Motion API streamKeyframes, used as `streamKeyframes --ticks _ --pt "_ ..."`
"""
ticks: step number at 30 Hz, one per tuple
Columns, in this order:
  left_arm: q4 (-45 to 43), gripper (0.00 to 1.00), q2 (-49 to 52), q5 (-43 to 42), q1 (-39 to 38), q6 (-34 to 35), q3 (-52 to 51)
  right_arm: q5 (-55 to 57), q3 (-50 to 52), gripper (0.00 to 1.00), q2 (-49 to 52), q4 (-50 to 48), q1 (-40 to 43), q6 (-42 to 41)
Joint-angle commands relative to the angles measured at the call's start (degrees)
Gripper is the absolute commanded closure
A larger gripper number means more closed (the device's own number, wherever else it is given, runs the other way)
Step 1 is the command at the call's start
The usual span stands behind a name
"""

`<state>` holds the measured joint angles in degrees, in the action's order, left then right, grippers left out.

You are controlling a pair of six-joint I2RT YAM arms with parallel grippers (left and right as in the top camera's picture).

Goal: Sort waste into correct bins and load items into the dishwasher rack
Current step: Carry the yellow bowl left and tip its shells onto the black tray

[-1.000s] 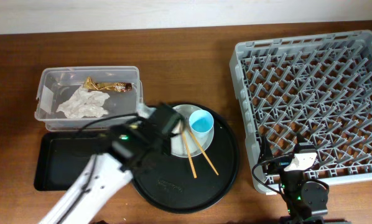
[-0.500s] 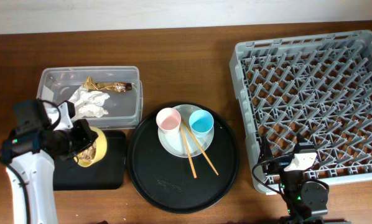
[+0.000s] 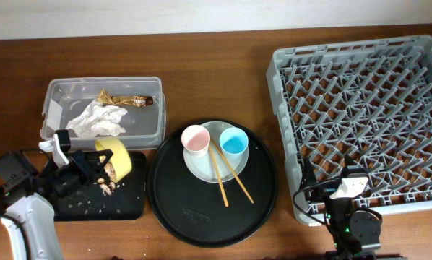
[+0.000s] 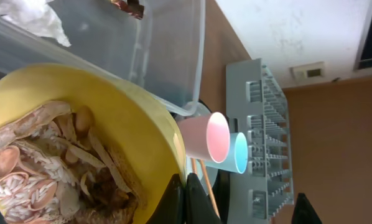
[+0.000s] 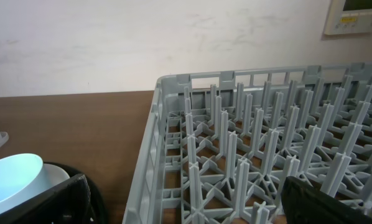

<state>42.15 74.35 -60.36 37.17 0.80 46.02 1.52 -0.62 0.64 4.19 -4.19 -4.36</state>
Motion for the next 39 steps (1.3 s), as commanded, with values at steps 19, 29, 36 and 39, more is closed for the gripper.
streamKeyframes --ticks 19,29,36,39 --pt "0.26 1.0 7.85 -29.86 16.55 -6.03 -1.05 0.68 0.31 0.01 -0.33 0.31 -0.26 -0.44" --pt "5.81 1.0 7.58 -29.86 16.52 -1.51 -1.03 0.68 0.31 0.01 -0.33 0.31 -0.26 -0.44" --pt "1.09 1.0 5.44 -25.11 15.69 2.36 0.83 0.68 0.31 0.01 -0.33 0.31 -0.26 -0.44" --pt "1.6 1.0 -1.42 -11.72 8.57 9.38 5.95 0.68 0.31 0.01 -0.33 0.31 -0.26 -0.44"
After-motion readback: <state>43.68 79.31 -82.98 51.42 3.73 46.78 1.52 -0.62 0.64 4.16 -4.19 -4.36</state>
